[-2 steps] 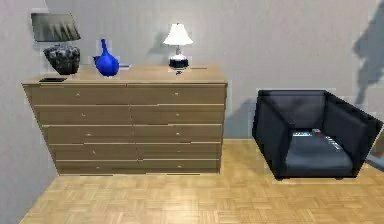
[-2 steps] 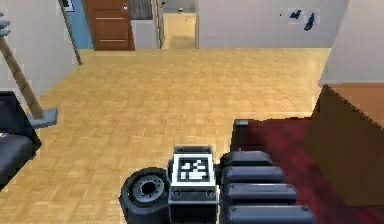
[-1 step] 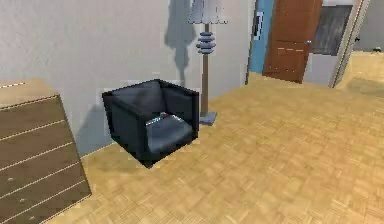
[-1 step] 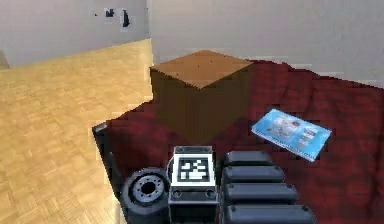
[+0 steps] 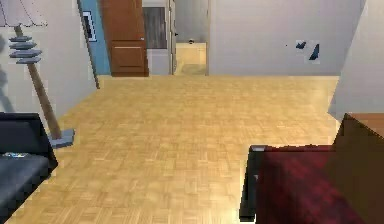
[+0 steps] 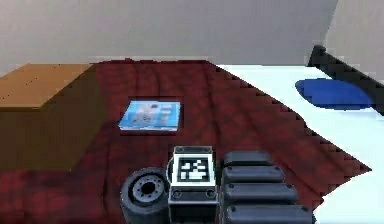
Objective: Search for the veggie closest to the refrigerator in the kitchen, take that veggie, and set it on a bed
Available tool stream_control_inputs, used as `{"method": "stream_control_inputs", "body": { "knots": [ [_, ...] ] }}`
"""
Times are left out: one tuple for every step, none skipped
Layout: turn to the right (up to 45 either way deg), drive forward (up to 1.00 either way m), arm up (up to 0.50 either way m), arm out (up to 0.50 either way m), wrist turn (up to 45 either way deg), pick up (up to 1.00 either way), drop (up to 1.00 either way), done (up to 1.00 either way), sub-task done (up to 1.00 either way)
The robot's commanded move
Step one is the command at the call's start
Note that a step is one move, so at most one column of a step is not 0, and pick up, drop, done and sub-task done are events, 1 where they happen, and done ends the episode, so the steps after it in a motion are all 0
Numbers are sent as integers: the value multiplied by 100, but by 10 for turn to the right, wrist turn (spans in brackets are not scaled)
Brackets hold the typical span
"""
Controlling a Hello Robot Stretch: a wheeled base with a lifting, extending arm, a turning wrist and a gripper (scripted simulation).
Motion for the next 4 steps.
{"method": "stream_control_inputs", "body": {
  "knots": [
    [450,0,0,0,0,0,0,0,0],
    [450,0,0,0,0,0,0,0,0],
    [450,0,0,0,0,0,0,0,0],
    [300,0,0,0,0,0,0,0,0]
  ]
}}
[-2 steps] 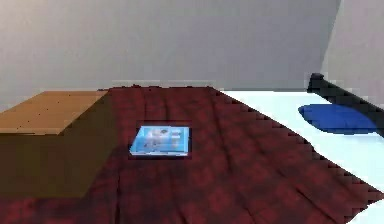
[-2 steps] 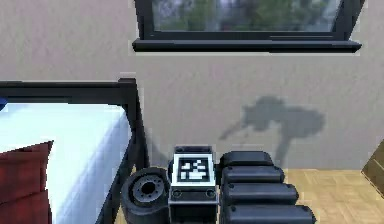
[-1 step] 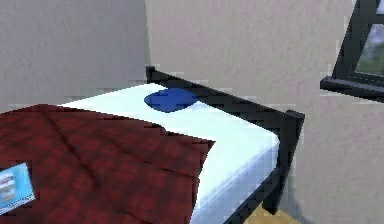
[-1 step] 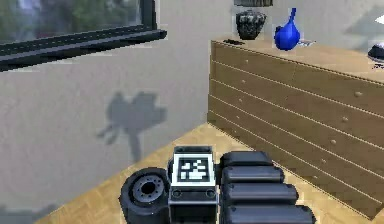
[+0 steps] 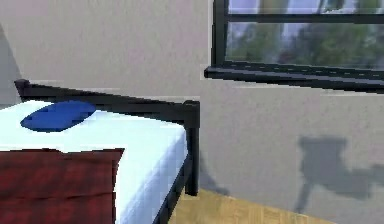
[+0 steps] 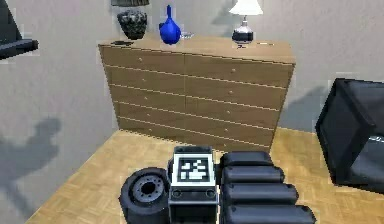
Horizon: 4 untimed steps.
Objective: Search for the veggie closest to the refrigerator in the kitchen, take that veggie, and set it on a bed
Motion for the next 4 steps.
{"method": "stream_control_inputs", "body": {
  "knots": [
    [0,5,0,0,0,0,0,0,0],
    [-450,0,0,0,0,0,0,0,0],
    [-450,0,0,0,0,0,0,0,0],
    [-450,0,0,0,0,0,0,0,0]
  ]
}}
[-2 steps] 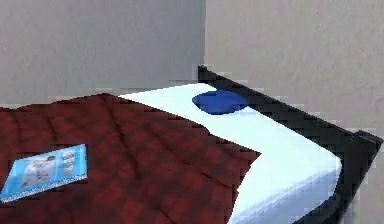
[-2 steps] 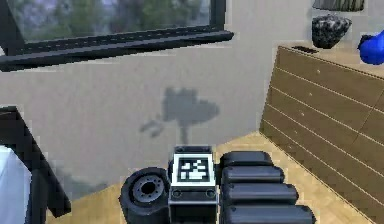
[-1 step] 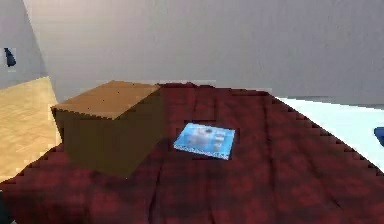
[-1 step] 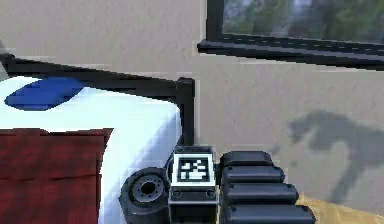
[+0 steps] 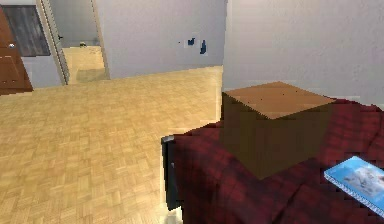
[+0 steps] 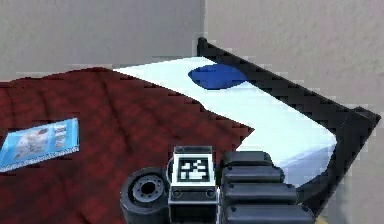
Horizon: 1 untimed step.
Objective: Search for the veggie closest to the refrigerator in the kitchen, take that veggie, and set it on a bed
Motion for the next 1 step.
{"method": "stream_control_inputs", "body": {
  "knots": [
    [-90,0,0,0,0,0,0,0,0]
  ]
}}
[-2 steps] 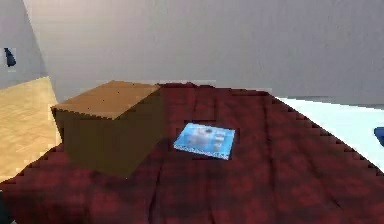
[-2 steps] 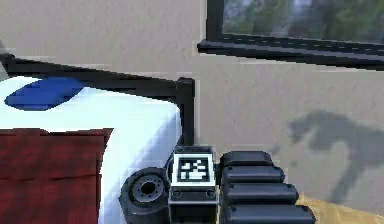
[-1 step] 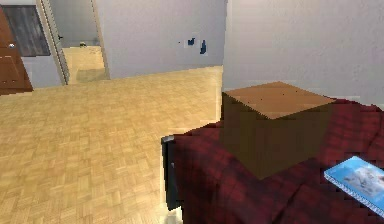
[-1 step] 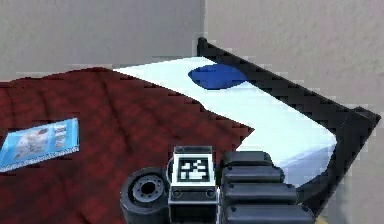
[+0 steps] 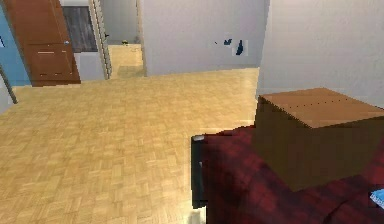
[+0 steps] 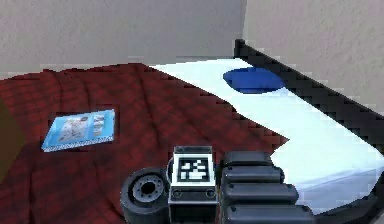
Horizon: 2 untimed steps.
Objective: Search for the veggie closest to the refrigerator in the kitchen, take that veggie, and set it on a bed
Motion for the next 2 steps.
{"method": "stream_control_inputs", "body": {
  "knots": [
    [0,0,0,48,0,0,0,0,0],
    [0,0,0,0,390,0,0,0,0]
  ]
}}
